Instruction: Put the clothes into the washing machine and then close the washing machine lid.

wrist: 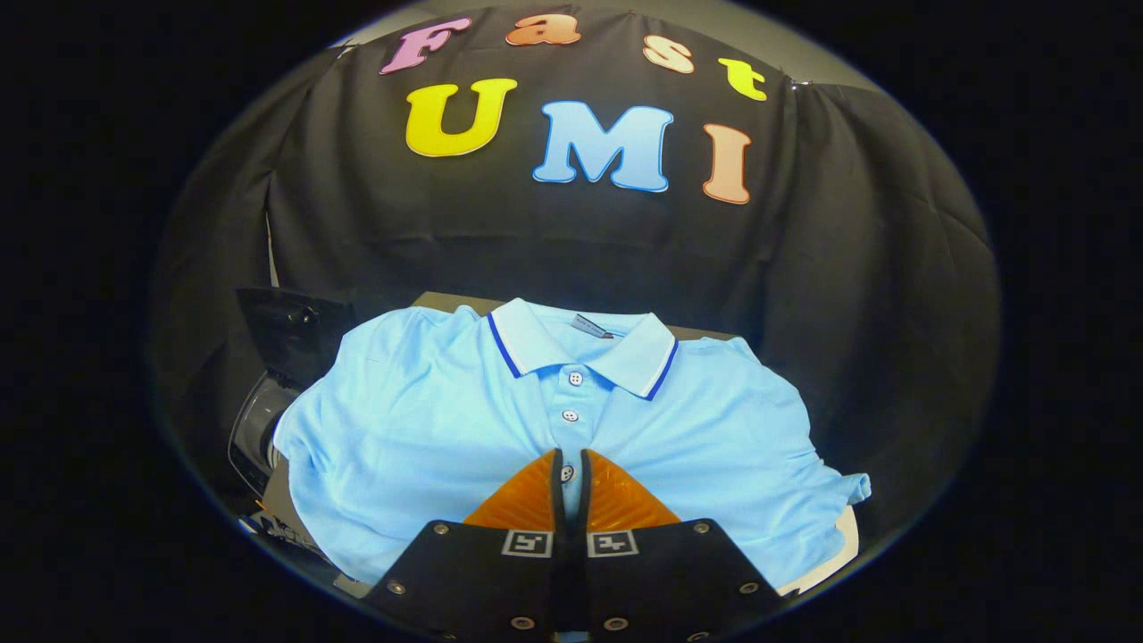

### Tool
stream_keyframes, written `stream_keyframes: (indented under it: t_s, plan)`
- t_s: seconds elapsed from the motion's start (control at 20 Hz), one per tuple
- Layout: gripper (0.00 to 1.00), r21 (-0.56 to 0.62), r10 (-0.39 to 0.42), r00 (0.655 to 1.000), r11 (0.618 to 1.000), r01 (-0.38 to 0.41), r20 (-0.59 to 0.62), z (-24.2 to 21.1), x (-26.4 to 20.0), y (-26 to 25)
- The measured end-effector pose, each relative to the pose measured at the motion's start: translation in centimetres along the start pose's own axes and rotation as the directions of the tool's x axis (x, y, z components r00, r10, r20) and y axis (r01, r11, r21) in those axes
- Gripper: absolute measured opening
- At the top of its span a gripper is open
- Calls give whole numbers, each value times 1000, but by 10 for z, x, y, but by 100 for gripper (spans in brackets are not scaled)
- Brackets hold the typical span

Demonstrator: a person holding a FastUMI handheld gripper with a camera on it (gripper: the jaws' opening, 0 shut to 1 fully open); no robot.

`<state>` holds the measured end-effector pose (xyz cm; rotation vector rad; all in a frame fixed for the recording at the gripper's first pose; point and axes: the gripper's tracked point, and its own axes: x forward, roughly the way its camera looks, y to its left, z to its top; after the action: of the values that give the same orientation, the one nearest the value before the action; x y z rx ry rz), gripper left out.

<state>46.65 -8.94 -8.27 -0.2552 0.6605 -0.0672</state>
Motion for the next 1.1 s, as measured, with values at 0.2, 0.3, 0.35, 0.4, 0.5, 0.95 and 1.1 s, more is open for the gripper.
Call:
stream_keyframes:
  t_s: [0.2, 0.3, 0.35, 0.4, 0.5, 0.95, 1.1]
  plan:
    - [0, -33, -62, 995, 997, 64, 75, 25, -20, -8]
    - [0, -17, -81, 992, 996, 83, 102, 39, -29, -8]
    - [0, -3, -85, 990, 996, 86, 113, 46, -34, -6]
    - [0, 7, -89, 988, 996, 89, 130, 54, -39, -4]
    - [0, -1, -106, 981, 994, 108, 162, 70, -53, -1]
    - [0, 36, -130, 958, 992, 125, 254, 127, -113, 59]
    - [0, 48, -126, 951, 992, 117, 281, 143, -131, 91]
